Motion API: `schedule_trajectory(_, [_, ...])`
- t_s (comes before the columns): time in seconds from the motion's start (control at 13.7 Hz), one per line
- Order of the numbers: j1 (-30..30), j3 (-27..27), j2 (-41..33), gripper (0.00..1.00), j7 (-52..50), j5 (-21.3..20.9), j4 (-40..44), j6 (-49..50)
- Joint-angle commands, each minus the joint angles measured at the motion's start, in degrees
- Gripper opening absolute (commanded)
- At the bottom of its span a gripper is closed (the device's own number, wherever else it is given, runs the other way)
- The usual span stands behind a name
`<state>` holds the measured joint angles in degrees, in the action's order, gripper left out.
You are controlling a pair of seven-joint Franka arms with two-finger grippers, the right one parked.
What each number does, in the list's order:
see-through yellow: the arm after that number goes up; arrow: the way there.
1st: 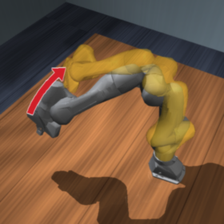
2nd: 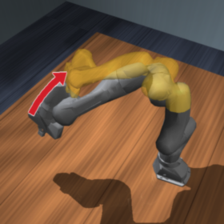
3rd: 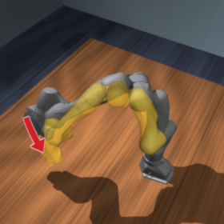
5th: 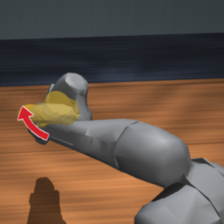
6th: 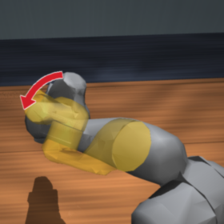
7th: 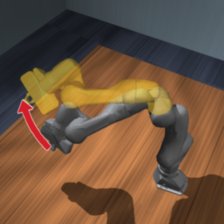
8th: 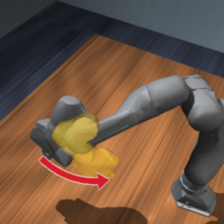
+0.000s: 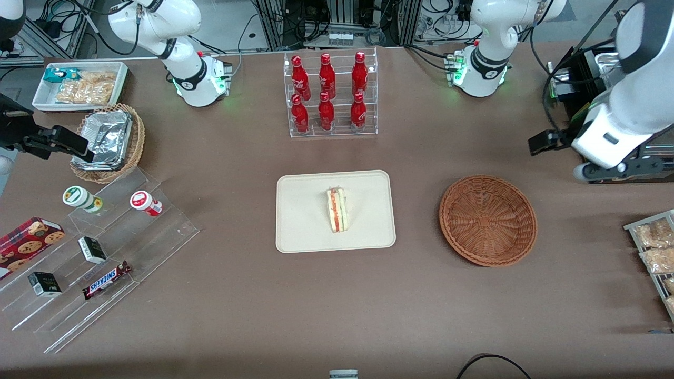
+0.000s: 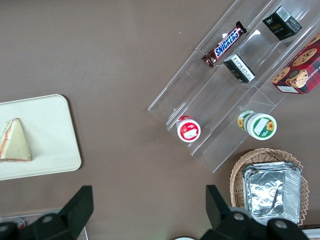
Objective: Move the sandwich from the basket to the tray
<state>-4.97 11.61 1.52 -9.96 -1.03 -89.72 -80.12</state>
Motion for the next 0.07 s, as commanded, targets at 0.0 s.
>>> schedule_trajectory(0.0, [-2.06, -0.18, -2.84, 1.0, 3.37, 0.42, -0.9, 0.76])
